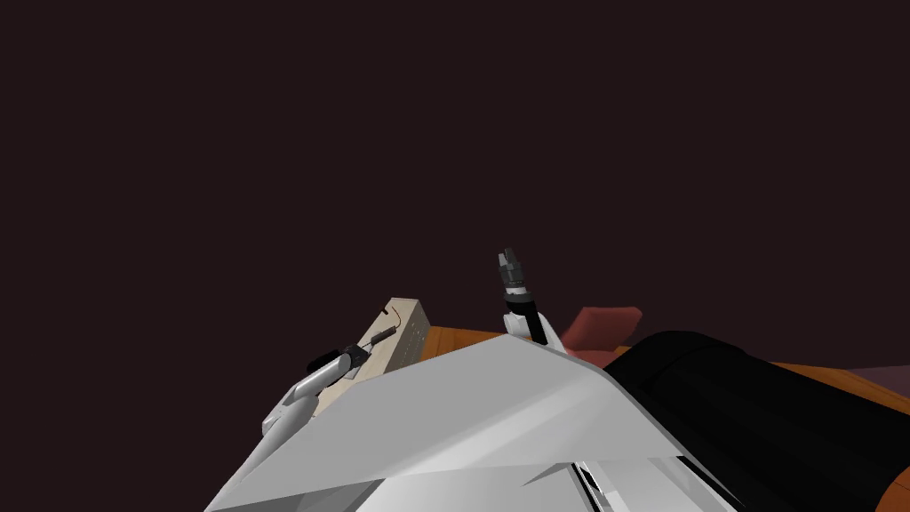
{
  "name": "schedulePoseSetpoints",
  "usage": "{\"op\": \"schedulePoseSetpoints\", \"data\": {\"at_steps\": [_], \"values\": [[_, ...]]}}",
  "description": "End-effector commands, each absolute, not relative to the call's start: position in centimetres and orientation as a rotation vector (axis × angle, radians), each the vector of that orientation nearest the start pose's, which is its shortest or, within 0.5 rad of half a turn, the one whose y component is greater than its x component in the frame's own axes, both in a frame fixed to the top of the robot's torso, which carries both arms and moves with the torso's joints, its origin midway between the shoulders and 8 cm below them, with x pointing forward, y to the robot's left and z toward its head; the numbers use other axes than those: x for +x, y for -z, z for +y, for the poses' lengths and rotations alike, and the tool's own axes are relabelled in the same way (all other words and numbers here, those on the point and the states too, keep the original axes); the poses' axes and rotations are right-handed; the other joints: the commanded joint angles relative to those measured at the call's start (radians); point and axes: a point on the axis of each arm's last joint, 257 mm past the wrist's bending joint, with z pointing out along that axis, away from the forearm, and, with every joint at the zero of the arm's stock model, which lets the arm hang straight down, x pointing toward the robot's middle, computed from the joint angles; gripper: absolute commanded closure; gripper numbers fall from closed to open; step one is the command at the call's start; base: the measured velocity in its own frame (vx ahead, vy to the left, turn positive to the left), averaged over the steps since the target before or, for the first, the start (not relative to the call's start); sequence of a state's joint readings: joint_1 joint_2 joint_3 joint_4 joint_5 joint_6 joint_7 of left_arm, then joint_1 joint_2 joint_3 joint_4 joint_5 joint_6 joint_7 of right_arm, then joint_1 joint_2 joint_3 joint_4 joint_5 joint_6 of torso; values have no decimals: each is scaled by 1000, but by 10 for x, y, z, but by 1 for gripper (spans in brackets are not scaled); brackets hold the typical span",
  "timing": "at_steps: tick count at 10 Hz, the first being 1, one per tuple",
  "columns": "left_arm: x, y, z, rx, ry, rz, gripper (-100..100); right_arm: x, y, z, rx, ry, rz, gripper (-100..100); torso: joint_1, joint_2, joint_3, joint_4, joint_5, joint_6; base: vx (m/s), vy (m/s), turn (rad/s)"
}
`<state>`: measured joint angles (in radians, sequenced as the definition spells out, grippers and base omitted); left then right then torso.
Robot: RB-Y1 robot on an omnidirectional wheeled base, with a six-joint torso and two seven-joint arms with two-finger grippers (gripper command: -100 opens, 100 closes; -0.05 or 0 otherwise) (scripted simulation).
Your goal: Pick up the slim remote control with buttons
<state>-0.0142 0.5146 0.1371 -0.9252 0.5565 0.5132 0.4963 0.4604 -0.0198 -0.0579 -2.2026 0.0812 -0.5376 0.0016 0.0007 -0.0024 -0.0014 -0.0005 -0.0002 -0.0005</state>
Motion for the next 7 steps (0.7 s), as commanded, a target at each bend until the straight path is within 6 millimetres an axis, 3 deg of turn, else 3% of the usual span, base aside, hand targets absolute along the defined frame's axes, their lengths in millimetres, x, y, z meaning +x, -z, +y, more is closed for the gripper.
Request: {"op": "schedulePoseSetpoints", "data": {"at_steps": [1, 7], "values": [[325, 526, 538, -2595, 500, 807, -100, 354, -10, -285, 588, -1207, 676, 0, 0, 0, 0, 0, 0, 0, 49, 15, -59], [290, 545, 545, -2774, 358, 670, -100, 354, -10, -285, 588, -1207, 676, 0, 0, 1, 1, 0, 0, -1, 38, 16, -64]]}}
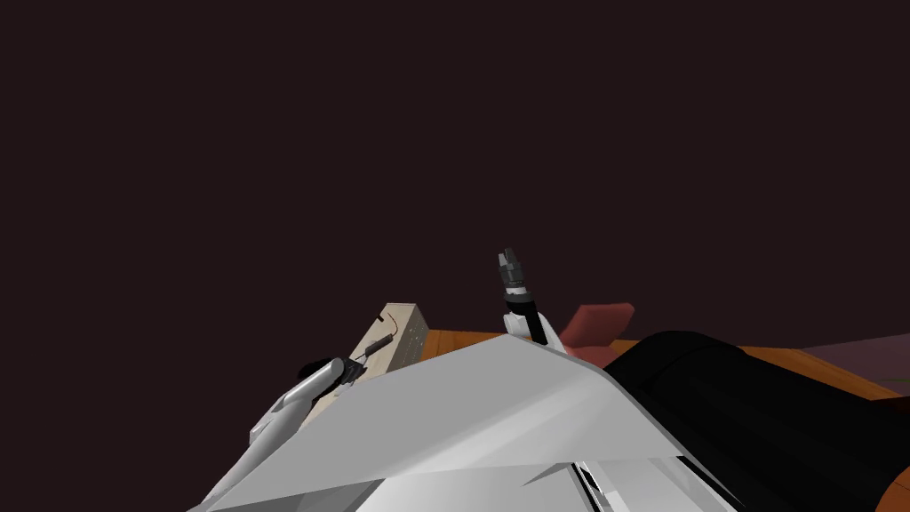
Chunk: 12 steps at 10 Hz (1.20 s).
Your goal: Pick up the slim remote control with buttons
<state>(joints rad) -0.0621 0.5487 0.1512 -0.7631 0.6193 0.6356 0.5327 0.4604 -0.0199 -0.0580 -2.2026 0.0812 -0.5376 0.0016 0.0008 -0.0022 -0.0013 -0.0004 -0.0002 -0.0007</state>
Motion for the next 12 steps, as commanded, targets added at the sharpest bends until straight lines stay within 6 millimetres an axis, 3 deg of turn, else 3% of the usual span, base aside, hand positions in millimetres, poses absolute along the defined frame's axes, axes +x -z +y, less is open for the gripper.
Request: {"op": "schedulePoseSetpoints", "data": {"at_steps": [1, 9, 12], "values": [[278, 551, 546, -2789, 327, 656, -100, 354, -10, -285, 588, -1207, 676, 0, 0, 0, 0, 0, 0, 0, 47, 24, -52], [215, 567, 542, -3024, 91, 409, -100, 354, -10, -285, 588, -1207, 676, 0, 2, 1, 0, 0, 0, 0, 45, 44, -71], [202, 568, 537, -3079, 36, 340, -100, 354, -10, -285, 588, -1207, 676, 0, 1, 1, 0, 0, 0, 0, 37, 52, -55]]}}
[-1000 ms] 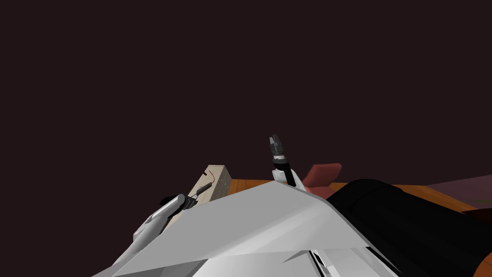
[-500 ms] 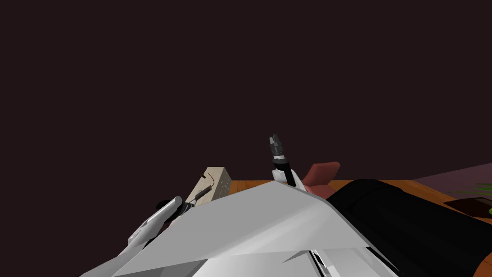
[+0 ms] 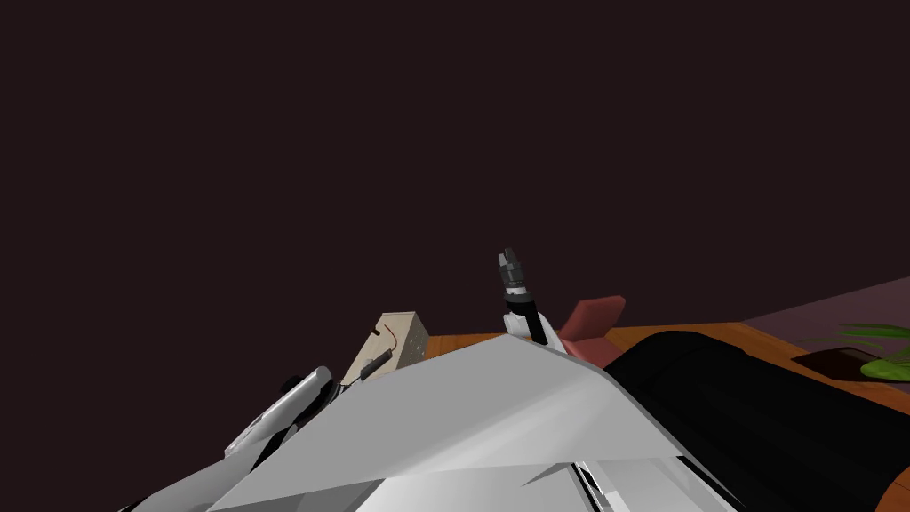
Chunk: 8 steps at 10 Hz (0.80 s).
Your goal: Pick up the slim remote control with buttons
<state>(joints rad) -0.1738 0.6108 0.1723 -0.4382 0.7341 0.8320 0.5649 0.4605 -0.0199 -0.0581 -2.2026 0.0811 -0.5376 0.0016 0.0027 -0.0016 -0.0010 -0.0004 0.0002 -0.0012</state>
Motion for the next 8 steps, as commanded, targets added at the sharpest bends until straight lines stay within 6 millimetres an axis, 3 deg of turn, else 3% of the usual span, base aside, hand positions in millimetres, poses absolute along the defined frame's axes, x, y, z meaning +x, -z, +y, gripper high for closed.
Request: {"op": "schedulePoseSetpoints", "data": {"at_steps": [1, 4, 5, 6, 7, 8], "values": [[202, 568, 537, -3079, 36, 340, -100, 354, -10, -285, 588, -1207, 676, 0, 0, 0, 0, 0, 0, 0, 30, 41, -16], [195, 568, 533, -3108, 10, 304, -100, 354, -10, -285, 588, -1207, 676, 0, -1, 1, 0, 0, 0, 0, 23, 29, -28], [195, 568, 533, -3109, 8, 303, 0, 354, -10, -285, 588, -1207, 676, 0, -3, 2, 1, 0, 0, 0, 0, 0, 0], [190, 579, 523, -3108, 8, 314, -100, 354, -10, -285, 588, -1207, 676, 0, -3, 2, 1, 0, -1, 0, 29, 36, 46], [177, 582, 521, -3119, -28, 292, -100, 354, -10, -285, 588, -1207, 676, 0, -2, 1, 0, 0, 0, 0, 43, 40, 10], [193, 578, 523, -3105, 17, 319, -100, 354, -10, -285, 588, -1207, 676, 0, -1, 1, 0, 0, 0, -1, 21, 20, 16]]}}
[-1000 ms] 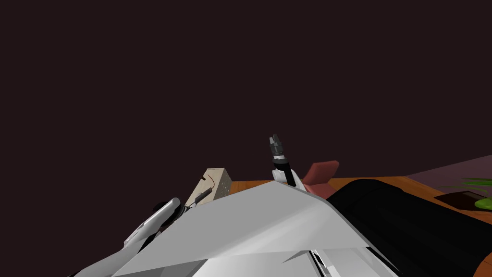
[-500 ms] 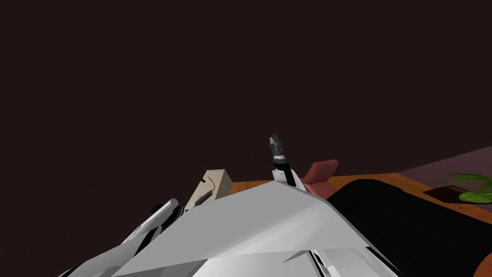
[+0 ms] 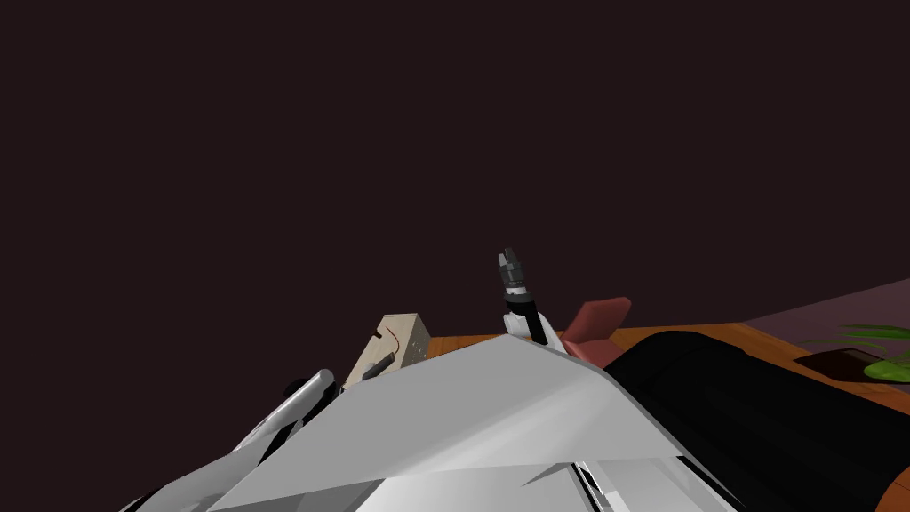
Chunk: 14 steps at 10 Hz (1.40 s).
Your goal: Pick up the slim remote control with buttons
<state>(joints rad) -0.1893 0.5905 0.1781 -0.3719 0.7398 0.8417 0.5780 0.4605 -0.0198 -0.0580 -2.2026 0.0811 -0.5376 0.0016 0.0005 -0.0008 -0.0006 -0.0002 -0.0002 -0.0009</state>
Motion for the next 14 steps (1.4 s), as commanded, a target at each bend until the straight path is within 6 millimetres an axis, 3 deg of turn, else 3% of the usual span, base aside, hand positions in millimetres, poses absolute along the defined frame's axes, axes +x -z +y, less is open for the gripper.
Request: {"op": "schedulePoseSetpoints", "data": {"at_steps": [1, 5, 6, 10, 11, 12, 14], "values": [[186, 587, 515, -3108, 8, 321, -100, 354, -10, -285, 588, -1207, 676, 0, 0, 0, 0, 0, 0, 0, 0, 0, 0], [183, 591, 510, -3111, 5, 322, -100, 354, -10, -285, 588, -1207, 676, 0, -2, 1, 1, 0, 0, 0, 3, -3, 9], [183, 592, 510, -3108, 7, 326, 100, 354, -10, -285, 588, -1207, 676, 0, -2, 2, 1, 0, 0, 0, 0, 0, 0], [183, 591, 510, -3107, 7, 325, 100, 354, -10, -285, 588, -1207, 676, 0, -2, 2, 1, 0, 0, 0, 0, 0, 0], [183, 591, 510, -3107, 7, 326, 0, 354, -10, -285, 588, -1207, 676, 0, -2, 2, 1, 0, 0, 0, 0, 0, 0], [184, 589, 512, -3107, 8, 324, 100, 354, -10, -285, 588, -1207, 676, 0, -2, 2, 1, 0, 0, 0, 5, 10, -5], [188, 581, 520, -3108, 8, 316, 100, 354, -10, -285, 588, -1207, 676, 0, -1, 2, 1, 1, -1, 0, -8, 7, -25]]}}
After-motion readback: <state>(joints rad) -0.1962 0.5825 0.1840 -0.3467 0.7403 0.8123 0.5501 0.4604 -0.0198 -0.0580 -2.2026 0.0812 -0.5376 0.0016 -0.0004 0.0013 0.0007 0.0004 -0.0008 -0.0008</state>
